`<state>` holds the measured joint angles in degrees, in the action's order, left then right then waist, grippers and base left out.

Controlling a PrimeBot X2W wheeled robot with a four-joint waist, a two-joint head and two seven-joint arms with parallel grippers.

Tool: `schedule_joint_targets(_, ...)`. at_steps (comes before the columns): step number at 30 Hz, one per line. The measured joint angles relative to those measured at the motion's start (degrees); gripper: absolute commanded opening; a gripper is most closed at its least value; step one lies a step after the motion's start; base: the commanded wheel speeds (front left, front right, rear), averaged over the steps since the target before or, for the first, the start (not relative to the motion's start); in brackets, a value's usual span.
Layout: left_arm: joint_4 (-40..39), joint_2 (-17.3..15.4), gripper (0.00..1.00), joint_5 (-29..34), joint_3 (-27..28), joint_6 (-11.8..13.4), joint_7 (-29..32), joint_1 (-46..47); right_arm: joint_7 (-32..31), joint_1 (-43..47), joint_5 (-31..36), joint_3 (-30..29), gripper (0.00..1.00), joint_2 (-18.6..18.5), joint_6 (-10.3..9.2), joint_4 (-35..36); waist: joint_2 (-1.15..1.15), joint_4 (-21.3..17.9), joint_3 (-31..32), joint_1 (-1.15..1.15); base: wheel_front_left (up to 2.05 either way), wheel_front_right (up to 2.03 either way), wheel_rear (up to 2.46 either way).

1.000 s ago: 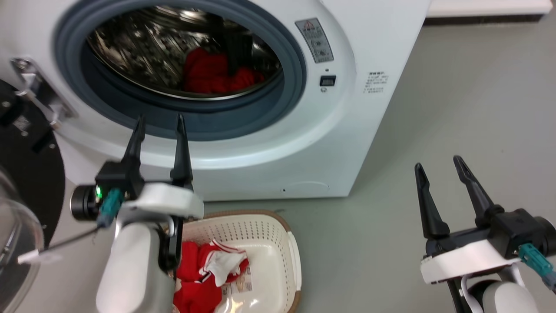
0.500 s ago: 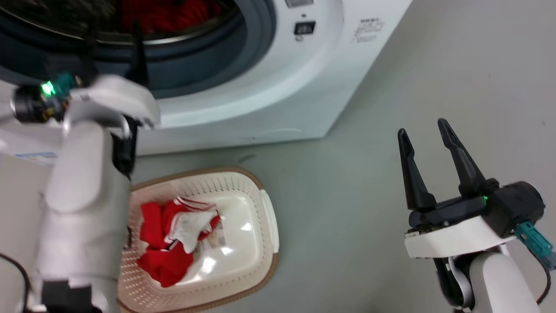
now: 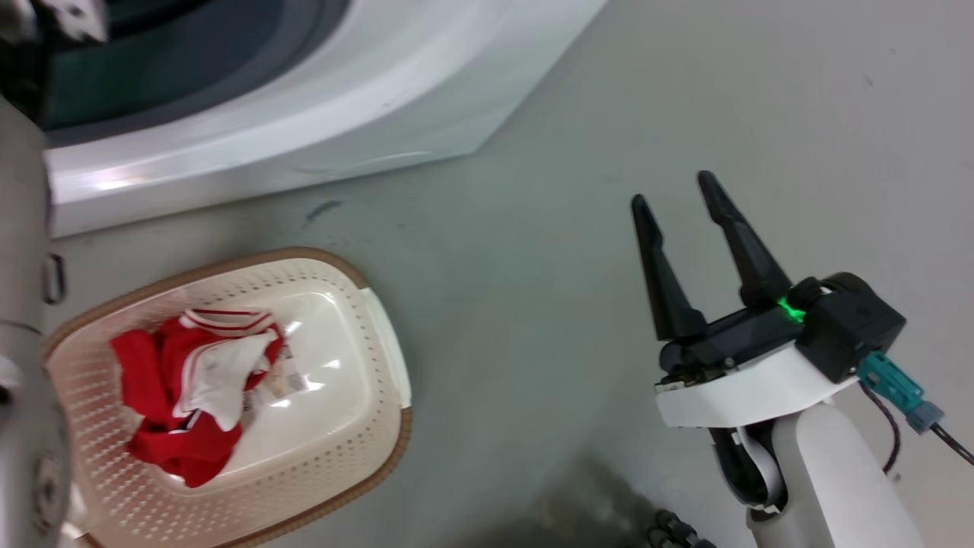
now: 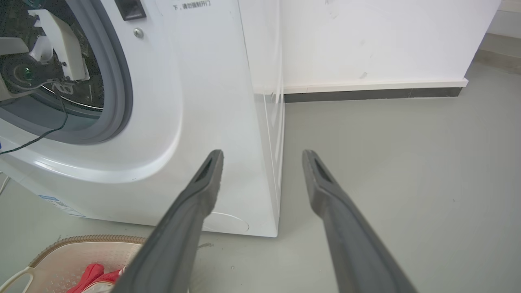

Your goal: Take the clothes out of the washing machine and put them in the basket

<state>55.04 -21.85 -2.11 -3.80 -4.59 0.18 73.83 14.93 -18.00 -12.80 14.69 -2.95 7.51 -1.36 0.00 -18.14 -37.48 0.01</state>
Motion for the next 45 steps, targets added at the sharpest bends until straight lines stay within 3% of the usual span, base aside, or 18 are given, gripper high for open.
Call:
schedule_joint_targets(16,9.0,-8.0,1.00,0.8,-3.3,-2.2,32.2,17.2,0.2,-1.5,-5.4,4.5,1.00,0.0,0.00,2.1,0.00,-7.8,-8.3,0.00,0.00,0.00,0.00)
schedule_joint_targets(22,9.3,-9.5,1.00,0.5,-3.3,-1.1,41.4,19.7,0.2,-1.6,-6.6,6.2,1.00,0.0,-0.01,2.8,0.00,-10.1,-10.3,0.00,0.00,0.00,0.00)
schedule_joint_targets(24,8.4,-10.0,1.00,0.0,-3.0,0.4,45.6,20.1,0.2,-1.5,-7.1,6.8,1.00,0.0,0.00,2.8,0.00,-10.8,-10.7,0.00,0.00,0.00,0.00)
schedule_joint_targets(25,8.0,-10.1,0.64,-0.2,-3.0,0.8,46.2,20.0,0.2,-1.5,-7.3,7.0,1.00,0.0,-0.01,2.8,0.00,-10.9,-10.8,-0.01,0.00,0.00,0.00)
schedule_joint_targets(26,7.4,-10.2,0.35,-0.2,-3.0,1.0,46.5,19.6,0.2,-1.5,-7.5,7.2,1.00,0.0,0.00,2.8,0.00,-11.0,-10.7,0.00,0.00,0.00,0.00)
schedule_joint_targets(27,6.8,-10.3,0.00,-0.1,-3.1,1.2,46.6,19.1,0.2,-1.5,-7.6,7.3,1.00,0.0,0.00,2.8,0.00,-11.0,-10.6,0.00,0.00,0.00,0.00)
schedule_joint_targets(32,2.3,-11.2,0.00,-0.1,-3.4,2.8,45.2,16.1,0.2,-1.4,-7.8,7.5,1.00,0.0,0.00,2.7,0.00,-11.0,-10.0,-0.01,0.00,0.00,0.00)
schedule_joint_targets(37,-3.8,-12.3,0.00,0.3,-3.8,4.0,39.8,12.6,0.2,-1.4,-7.9,7.1,1.00,0.0,0.00,2.5,0.00,-10.7,-8.7,-0.01,0.00,0.00,0.00)
schedule_joint_targets(45,-9.6,-11.3,0.00,-1.8,-2.8,6.2,23.6,3.1,0.2,-1.4,-6.6,5.8,1.00,0.0,0.00,0.5,0.00,-9.6,-4.7,-0.01,0.00,0.00,0.00)
